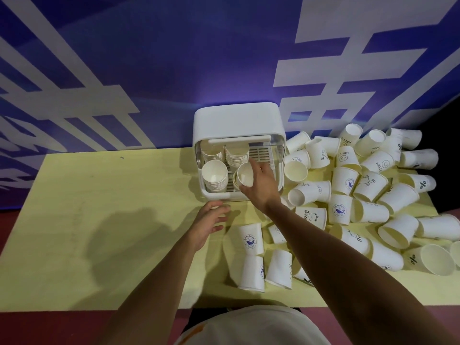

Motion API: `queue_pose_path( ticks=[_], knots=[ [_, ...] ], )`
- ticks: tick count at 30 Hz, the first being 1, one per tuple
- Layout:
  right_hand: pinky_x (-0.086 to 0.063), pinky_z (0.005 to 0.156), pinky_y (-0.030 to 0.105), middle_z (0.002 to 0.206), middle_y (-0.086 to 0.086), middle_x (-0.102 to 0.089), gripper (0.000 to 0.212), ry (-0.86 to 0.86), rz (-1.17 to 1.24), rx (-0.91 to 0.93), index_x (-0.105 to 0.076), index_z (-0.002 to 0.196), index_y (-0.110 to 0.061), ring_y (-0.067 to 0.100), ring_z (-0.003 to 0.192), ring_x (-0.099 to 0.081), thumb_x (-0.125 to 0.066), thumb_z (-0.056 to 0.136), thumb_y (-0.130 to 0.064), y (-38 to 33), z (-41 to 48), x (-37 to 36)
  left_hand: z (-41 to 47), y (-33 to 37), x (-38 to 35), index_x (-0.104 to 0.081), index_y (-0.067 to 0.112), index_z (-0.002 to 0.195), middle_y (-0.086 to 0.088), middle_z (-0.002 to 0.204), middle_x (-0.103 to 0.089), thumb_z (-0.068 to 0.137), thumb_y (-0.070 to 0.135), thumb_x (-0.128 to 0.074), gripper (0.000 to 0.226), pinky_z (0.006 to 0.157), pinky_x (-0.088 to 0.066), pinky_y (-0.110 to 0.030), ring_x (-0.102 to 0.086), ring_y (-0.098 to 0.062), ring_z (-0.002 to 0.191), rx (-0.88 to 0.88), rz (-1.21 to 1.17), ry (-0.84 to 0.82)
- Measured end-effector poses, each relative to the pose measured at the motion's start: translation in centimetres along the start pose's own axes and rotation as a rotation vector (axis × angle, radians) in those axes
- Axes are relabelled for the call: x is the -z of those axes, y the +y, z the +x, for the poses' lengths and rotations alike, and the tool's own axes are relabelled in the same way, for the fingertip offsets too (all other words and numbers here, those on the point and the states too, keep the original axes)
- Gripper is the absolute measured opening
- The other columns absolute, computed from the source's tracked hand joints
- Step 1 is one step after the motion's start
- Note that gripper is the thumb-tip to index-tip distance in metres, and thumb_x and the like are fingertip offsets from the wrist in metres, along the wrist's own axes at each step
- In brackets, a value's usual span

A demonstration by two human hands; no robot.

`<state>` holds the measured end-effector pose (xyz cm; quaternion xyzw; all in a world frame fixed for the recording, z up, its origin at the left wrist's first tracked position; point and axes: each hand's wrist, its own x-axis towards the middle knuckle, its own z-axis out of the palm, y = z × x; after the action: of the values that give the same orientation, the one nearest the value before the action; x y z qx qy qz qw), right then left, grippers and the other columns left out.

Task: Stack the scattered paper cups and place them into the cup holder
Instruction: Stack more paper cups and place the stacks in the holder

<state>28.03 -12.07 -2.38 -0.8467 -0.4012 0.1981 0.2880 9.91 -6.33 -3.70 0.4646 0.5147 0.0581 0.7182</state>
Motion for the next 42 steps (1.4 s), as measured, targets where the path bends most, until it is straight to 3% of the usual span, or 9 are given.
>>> queue_pose_path(
  ticks=[4, 8, 17, 26, 33, 36, 39, 42],
  knots=[
    [-0.042, 0.106, 0.043, 0.139, 0.014, -0.047, 0.086, -0.024, 0.015, 0.0, -0.035, 0.149, -0.013, 0.031, 0.125, -0.046, -0.078, 0.079, -0.036, 0.1, 0.3, -0.6, 0.0, -0.1, 0.3, -0.061, 0.02, 0.12, 0.005, 0.108, -0.073, 0.087, 0.028, -0.072, 0.036, 0.084, -0.05, -0.034, -0.068, -0.022, 0.106, 0.01, -0.01, 0.015],
    [-0.043, 0.099, 0.038, 0.132, 0.014, -0.053, 0.071, -0.022, -0.018, 0.026, -0.044, 0.139, -0.008, 0.03, 0.118, -0.051, -0.076, 0.082, -0.035, 0.0, 0.8, -1.1, 0.2, -0.3, 0.9, -0.061, 0.02, 0.119, 0.003, 0.109, -0.073, 0.087, 0.028, -0.072, 0.035, 0.084, -0.05, -0.034, -0.069, -0.021, 0.105, 0.019, -0.011, 0.028],
    [-0.046, 0.098, 0.04, 0.132, 0.013, -0.054, 0.07, -0.025, -0.034, 0.009, -0.045, 0.14, -0.01, 0.031, 0.117, -0.052, -0.075, 0.082, -0.035, 0.1, 1.5, -1.8, 0.5, -1.2, 1.5, -0.061, 0.021, 0.117, 0.0, 0.114, -0.071, 0.086, 0.028, -0.073, 0.034, 0.084, -0.052, -0.035, -0.069, -0.021, 0.105, 0.042, -0.02, 0.041],
    [-0.041, 0.106, 0.042, 0.141, 0.014, -0.048, 0.075, 0.006, 0.016, 0.006, -0.039, 0.145, -0.008, 0.031, 0.127, -0.047, -0.076, 0.084, -0.032, 1.1, 0.1, -0.7, 0.4, -2.0, 0.2, -0.061, 0.022, 0.117, 0.0, 0.116, -0.071, 0.085, 0.032, -0.075, 0.036, 0.088, -0.052, -0.035, -0.069, -0.02, 0.106, 0.047, 0.022, 0.016],
    [-0.041, 0.101, 0.036, 0.133, 0.015, -0.054, 0.054, 0.021, 0.042, 0.018, -0.05, 0.136, -0.005, 0.029, 0.122, -0.05, -0.069, 0.089, -0.025, 3.0, -2.3, 0.4, -0.3, -3.1, -2.4, -0.059, 0.026, 0.114, -0.002, 0.116, -0.068, 0.08, 0.036, -0.079, 0.041, 0.086, -0.052, -0.031, -0.066, -0.018, 0.107, 0.036, 0.155, -0.034],
    [-0.043, 0.1, 0.038, 0.128, 0.015, -0.056, 0.048, 0.017, 0.035, 0.01, -0.054, 0.132, -0.004, 0.031, 0.119, -0.053, -0.067, 0.09, -0.023, 4.4, -3.5, 0.4, -0.7, -3.6, -3.8, -0.054, 0.023, 0.12, 0.001, 0.113, -0.064, 0.078, 0.037, -0.082, 0.053, 0.084, -0.051, -0.029, -0.064, -0.012, 0.101, 0.044, 0.265, -0.031],
    [-0.044, 0.097, 0.037, 0.127, 0.014, -0.058, 0.045, 0.002, -0.008, 0.038, -0.055, 0.132, -0.005, 0.031, 0.118, -0.054, -0.066, 0.091, -0.021, 5.8, -4.6, 0.7, -0.8, -4.1, -5.0, -0.045, 0.02, 0.129, 0.001, 0.113, -0.062, 0.077, 0.034, -0.084, 0.066, 0.072, -0.047, -0.022, -0.061, -0.005, 0.093, 0.052, 0.34, -0.026],
    [-0.046, 0.097, 0.038, 0.133, 0.011, -0.056, 0.049, -0.016, -0.045, 0.036, -0.051, 0.137, -0.009, 0.027, 0.12, -0.053, -0.064, 0.092, -0.021, 6.9, -5.5, 1.3, -0.2, -4.8, -5.8, -0.038, 0.016, 0.137, -0.006, 0.123, -0.062, 0.077, 0.03, -0.084, 0.077, 0.07, -0.047, -0.021, -0.063, -0.015, 0.098, 0.051, 0.41, 0.015]
  ],
)
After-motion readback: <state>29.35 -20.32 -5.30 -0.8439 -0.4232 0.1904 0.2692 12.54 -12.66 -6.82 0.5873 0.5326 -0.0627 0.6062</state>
